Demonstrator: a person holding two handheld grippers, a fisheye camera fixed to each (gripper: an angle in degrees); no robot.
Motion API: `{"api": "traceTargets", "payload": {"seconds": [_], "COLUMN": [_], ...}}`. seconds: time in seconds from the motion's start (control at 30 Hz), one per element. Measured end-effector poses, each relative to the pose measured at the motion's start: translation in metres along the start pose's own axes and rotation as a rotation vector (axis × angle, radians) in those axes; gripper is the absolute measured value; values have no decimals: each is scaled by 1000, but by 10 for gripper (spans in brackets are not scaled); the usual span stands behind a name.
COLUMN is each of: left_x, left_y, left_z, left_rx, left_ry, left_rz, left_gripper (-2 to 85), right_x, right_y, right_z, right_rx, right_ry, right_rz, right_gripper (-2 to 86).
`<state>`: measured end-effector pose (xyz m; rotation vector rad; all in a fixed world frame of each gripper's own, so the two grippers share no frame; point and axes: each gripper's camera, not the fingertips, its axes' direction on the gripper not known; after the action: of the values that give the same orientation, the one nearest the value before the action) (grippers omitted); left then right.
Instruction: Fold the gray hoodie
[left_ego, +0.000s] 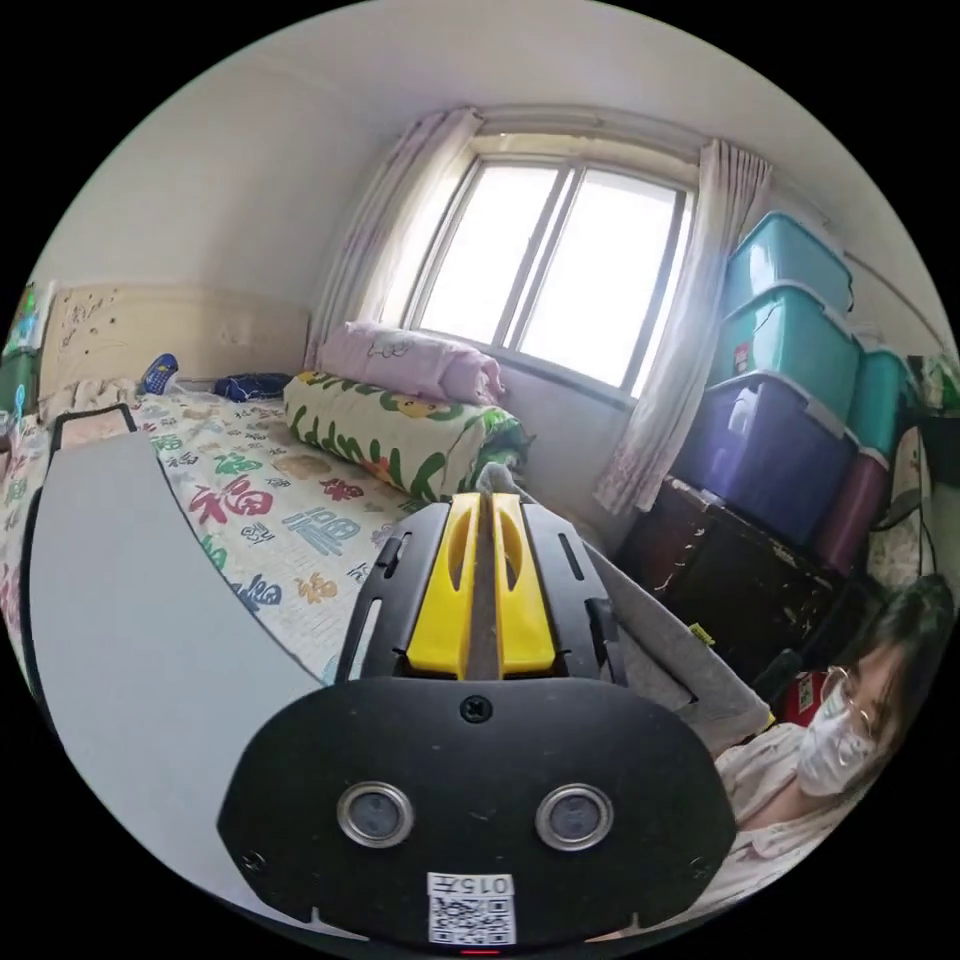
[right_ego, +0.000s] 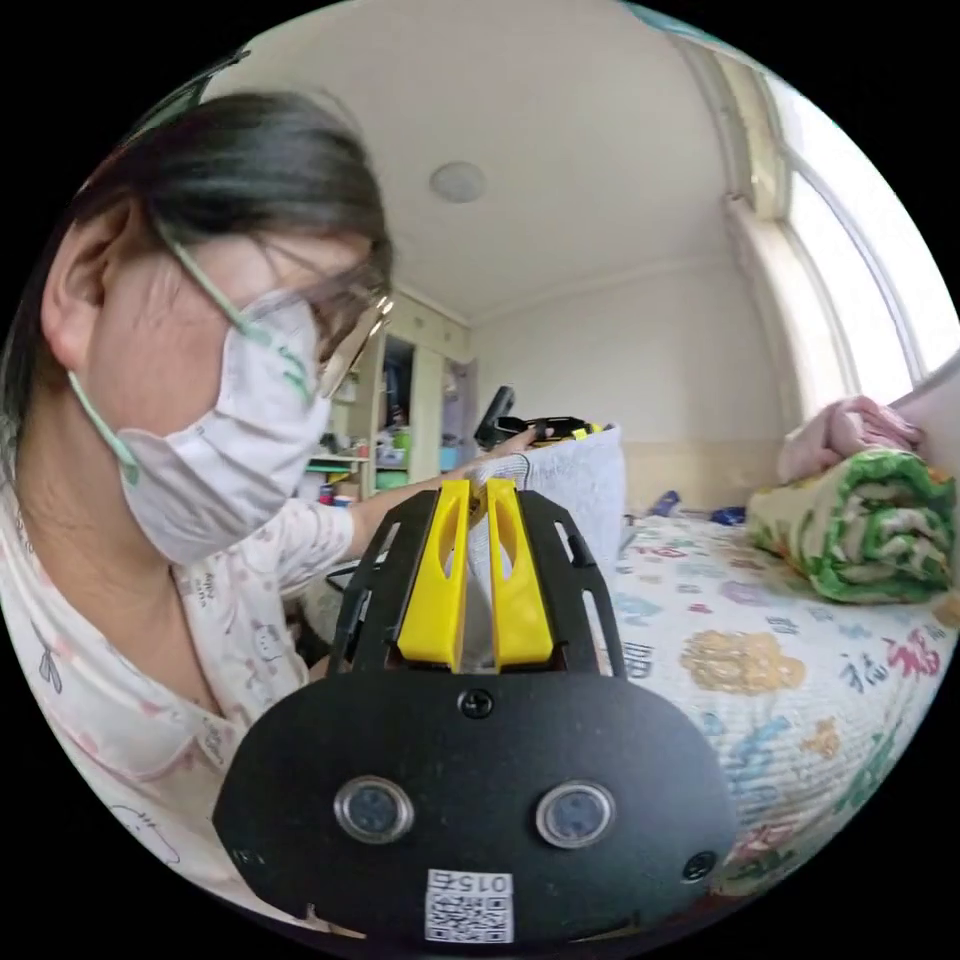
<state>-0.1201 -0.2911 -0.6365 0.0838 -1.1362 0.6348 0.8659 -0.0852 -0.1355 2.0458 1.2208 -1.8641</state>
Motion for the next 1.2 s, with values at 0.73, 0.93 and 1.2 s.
{"api": "traceTargets", "payload": {"seconds": [0.73,0.93,1.2], "left_x": [-135,-131,-115], "left_y": [93,58,52], "left_z": [-254,-248,-235], "left_rx": [-19,-64,-104], "left_ry": [-139,-194,-207], "left_rz": [-397,-423,-426], "left_gripper": [112,90,109], "right_x": [-41,-15,16], "right_y": [154,160,187], "right_z": [179,163,167], "right_rx": [-557,-505,-529], "right_ry": [-405,-415,-396], "right_rz": [21,-10,-35], "right_gripper": [42,42,42]}}
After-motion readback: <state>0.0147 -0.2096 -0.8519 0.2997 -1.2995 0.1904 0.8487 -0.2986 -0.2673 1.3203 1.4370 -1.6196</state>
